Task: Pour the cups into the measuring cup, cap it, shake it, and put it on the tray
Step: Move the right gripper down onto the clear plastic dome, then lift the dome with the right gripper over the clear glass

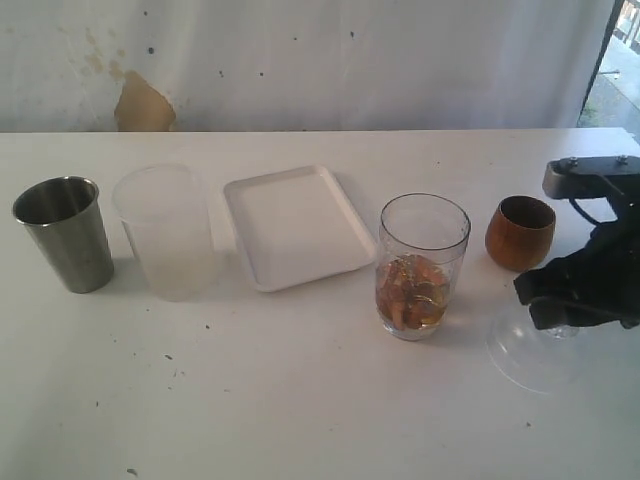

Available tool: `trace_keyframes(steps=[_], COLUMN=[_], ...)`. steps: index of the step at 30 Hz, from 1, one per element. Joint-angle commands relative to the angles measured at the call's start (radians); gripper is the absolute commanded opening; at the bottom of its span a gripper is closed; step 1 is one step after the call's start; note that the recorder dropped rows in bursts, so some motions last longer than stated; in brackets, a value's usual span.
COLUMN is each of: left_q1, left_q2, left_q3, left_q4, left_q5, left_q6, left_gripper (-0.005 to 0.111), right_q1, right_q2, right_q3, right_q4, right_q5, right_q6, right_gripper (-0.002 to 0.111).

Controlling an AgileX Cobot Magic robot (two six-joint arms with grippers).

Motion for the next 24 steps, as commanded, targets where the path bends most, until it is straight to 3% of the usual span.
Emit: trace_keyframes(steps=[1,10,18,24], left_q1=[-0.007,-0.007,-0.007,-0.007], left_q2=[-0.005,-0.005,-0.005,-0.005], left_q3=[0.007,0.007,0.007,0.007], left_q4=[-0.002,-0.002,-0.002,-0.002], left_q5=[-0.012,-0.012,-0.012,-0.012], left_q6=[-0.003,-0.003,-0.003,-0.003], left_gripper=[0.001,0.001,0.001,0.001], right_q1=[-0.001,-0.001,-0.001,0.098], right_q2=[-0.055,-0.076,-0.076,-0.031], right_q3=[-0.046,-0.291,-0.466,-0.558], right_q4=[-0.052,-0.123,-0.063,-0.069], right_q5=[0.068,0.348,0.413,0.45], right_q6=[0.083,0.183,0.213,0.251], right_gripper=[0.0,0.0,0.0,0.0])
